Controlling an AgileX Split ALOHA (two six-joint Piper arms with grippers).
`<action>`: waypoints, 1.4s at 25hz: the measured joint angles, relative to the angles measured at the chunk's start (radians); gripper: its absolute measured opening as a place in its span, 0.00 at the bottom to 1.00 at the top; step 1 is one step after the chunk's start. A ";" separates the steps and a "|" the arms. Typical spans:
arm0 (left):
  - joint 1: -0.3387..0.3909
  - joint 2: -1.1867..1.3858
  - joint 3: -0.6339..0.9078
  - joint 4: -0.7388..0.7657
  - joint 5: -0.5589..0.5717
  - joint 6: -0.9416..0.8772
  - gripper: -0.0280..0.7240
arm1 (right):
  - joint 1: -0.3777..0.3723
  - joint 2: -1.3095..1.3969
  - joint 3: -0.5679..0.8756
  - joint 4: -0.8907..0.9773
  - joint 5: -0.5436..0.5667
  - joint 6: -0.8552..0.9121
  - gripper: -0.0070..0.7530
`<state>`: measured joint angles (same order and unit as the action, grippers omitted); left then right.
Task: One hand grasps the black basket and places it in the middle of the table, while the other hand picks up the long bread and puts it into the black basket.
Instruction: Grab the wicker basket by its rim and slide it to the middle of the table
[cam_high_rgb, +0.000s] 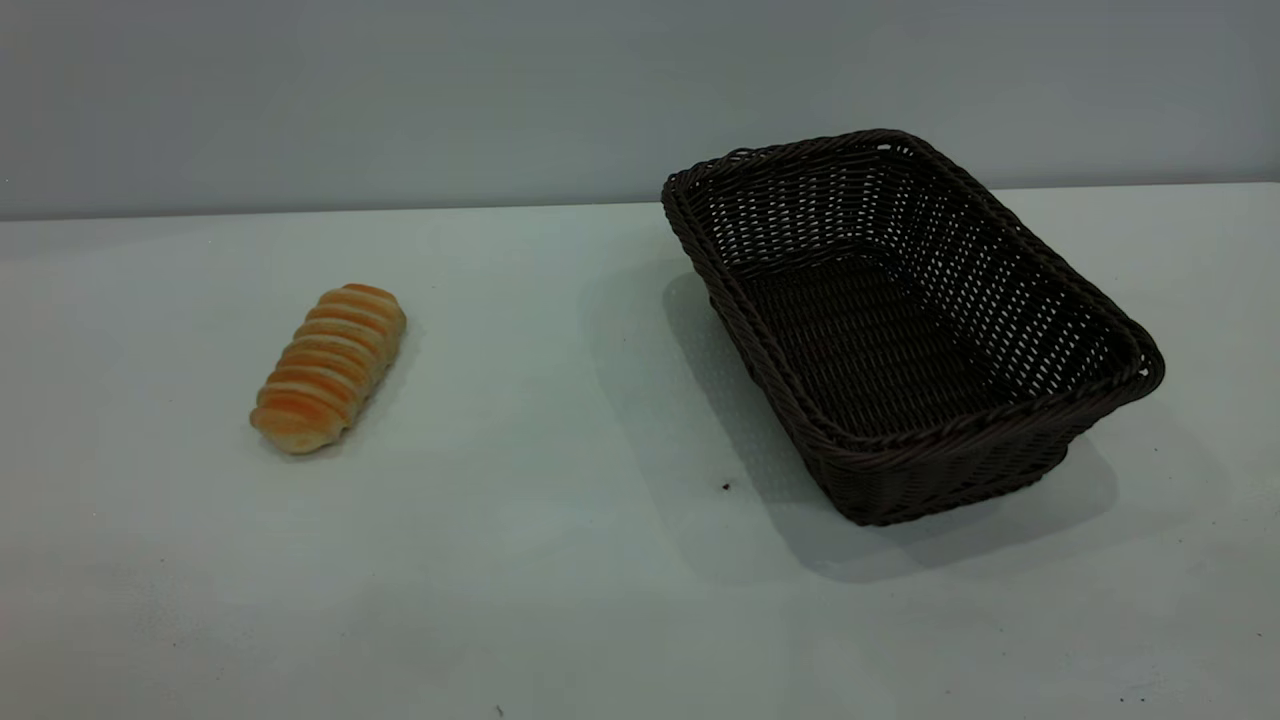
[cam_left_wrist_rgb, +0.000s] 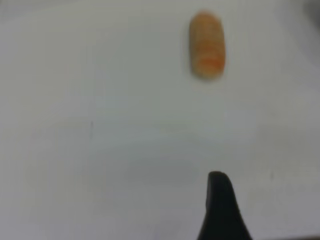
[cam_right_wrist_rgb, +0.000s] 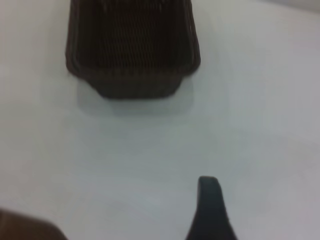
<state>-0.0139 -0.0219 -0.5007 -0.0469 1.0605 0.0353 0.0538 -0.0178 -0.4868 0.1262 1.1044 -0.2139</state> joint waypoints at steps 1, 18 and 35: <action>0.000 0.000 -0.002 -0.009 -0.027 0.000 0.72 | 0.000 0.008 -0.004 0.022 -0.021 0.003 0.76; 0.000 0.607 -0.166 -0.017 -0.273 -0.026 0.72 | 0.000 0.881 -0.188 0.541 -0.232 -0.423 0.76; 0.000 0.749 -0.173 -0.017 -0.313 -0.008 0.72 | 0.205 1.478 -0.205 0.647 -0.565 -0.159 0.76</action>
<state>-0.0139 0.7269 -0.6735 -0.0640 0.7475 0.0269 0.2592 1.4597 -0.6915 0.7737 0.5396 -0.3727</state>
